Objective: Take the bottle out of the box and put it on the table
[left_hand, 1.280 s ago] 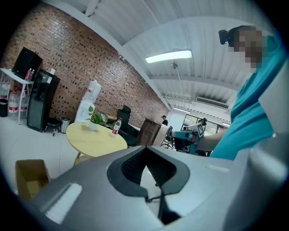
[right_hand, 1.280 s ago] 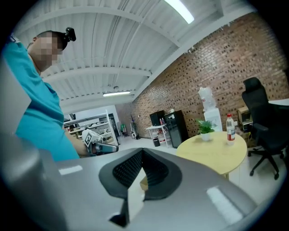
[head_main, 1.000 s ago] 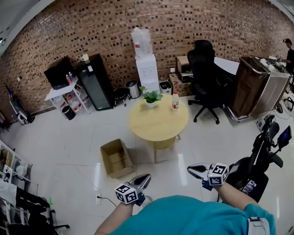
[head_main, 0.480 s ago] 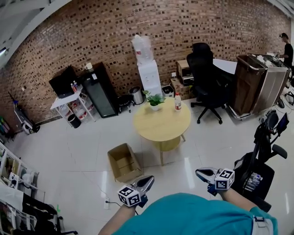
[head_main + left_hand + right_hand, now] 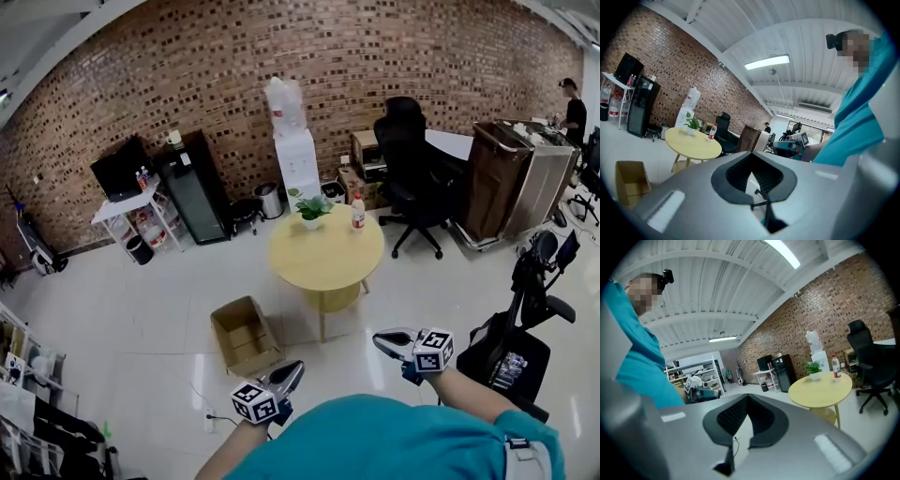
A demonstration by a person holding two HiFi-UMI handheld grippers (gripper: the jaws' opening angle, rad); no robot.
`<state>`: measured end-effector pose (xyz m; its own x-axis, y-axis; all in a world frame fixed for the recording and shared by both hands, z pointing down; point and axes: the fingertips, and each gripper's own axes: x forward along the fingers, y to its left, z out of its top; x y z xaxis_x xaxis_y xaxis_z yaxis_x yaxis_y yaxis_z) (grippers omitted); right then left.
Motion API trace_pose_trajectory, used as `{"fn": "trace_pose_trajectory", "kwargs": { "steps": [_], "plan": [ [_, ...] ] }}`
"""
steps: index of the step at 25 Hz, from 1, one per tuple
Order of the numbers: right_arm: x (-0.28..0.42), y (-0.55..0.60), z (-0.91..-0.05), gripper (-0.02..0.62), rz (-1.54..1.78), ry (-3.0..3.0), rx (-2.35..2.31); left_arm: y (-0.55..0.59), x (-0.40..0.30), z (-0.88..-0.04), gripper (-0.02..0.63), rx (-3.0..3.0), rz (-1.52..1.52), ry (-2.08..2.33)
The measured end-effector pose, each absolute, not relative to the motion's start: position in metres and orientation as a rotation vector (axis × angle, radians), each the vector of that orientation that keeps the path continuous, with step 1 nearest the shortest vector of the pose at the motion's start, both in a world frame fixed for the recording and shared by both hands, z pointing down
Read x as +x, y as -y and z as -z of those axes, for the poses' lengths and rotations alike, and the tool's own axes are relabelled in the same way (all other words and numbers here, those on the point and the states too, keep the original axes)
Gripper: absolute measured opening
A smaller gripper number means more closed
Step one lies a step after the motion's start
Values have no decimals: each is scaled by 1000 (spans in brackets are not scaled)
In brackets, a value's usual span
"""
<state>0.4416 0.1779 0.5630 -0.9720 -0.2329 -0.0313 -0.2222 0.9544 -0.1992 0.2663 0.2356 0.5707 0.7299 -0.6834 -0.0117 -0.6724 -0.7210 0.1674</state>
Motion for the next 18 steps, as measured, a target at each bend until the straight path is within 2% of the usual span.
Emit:
{"fn": "trace_pose_trajectory", "kwargs": {
  "steps": [18],
  "plan": [
    [450, -166, -569, 0, 290, -3081, -365, -229, 266, -566, -2, 2783, 109, 1111]
  ]
}}
